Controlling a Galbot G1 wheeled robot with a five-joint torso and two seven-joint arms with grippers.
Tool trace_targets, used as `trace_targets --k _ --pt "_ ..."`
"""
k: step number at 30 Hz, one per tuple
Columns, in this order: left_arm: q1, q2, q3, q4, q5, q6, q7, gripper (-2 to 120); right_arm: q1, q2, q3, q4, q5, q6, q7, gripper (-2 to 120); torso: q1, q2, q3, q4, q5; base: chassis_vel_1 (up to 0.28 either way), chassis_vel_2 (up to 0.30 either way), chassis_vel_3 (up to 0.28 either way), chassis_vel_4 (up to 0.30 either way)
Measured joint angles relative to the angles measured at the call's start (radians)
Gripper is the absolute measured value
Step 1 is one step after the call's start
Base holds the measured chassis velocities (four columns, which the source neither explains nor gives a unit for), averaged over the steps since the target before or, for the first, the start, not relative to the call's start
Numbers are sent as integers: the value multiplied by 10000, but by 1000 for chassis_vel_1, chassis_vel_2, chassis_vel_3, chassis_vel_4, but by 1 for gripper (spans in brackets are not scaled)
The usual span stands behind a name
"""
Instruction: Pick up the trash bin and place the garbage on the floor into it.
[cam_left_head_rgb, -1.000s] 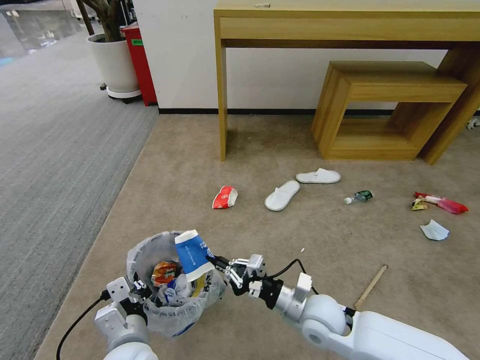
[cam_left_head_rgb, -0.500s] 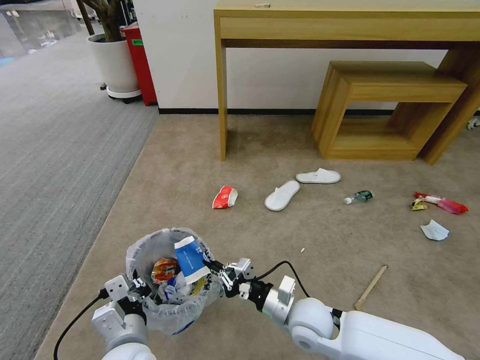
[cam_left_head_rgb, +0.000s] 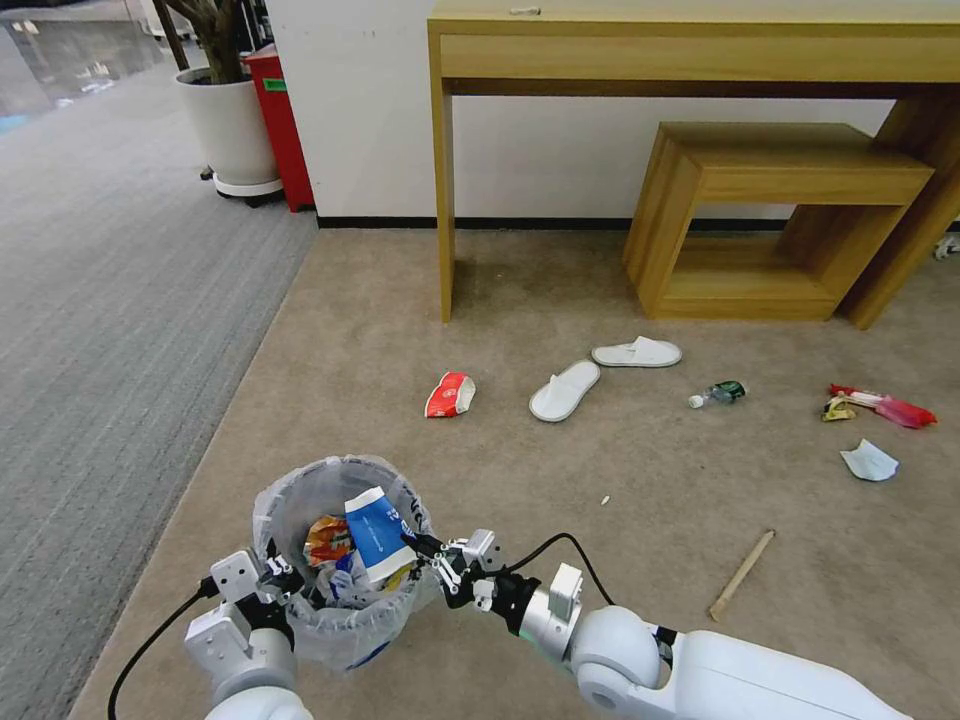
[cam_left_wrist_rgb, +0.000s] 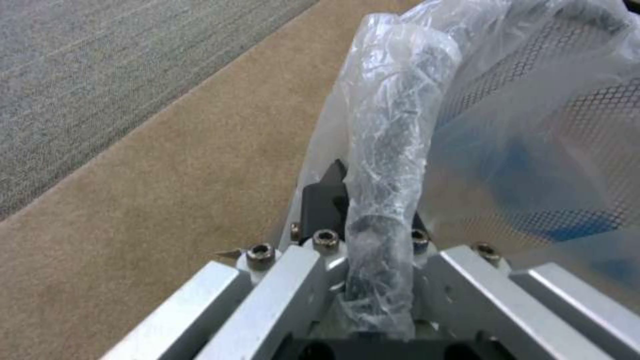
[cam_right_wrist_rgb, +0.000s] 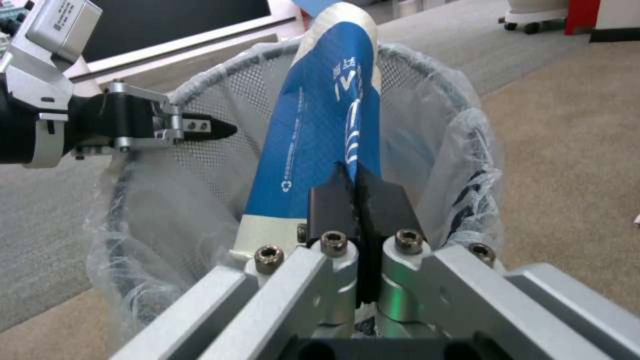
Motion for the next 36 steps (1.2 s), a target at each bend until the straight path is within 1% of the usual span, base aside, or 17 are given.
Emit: trace_targets --k 36 --pt "0 0 -2 5 -3 -12 -1 1 -9 -5 29 9 6 19 -25 0 -1 0 0 0 0 0 0 0 0"
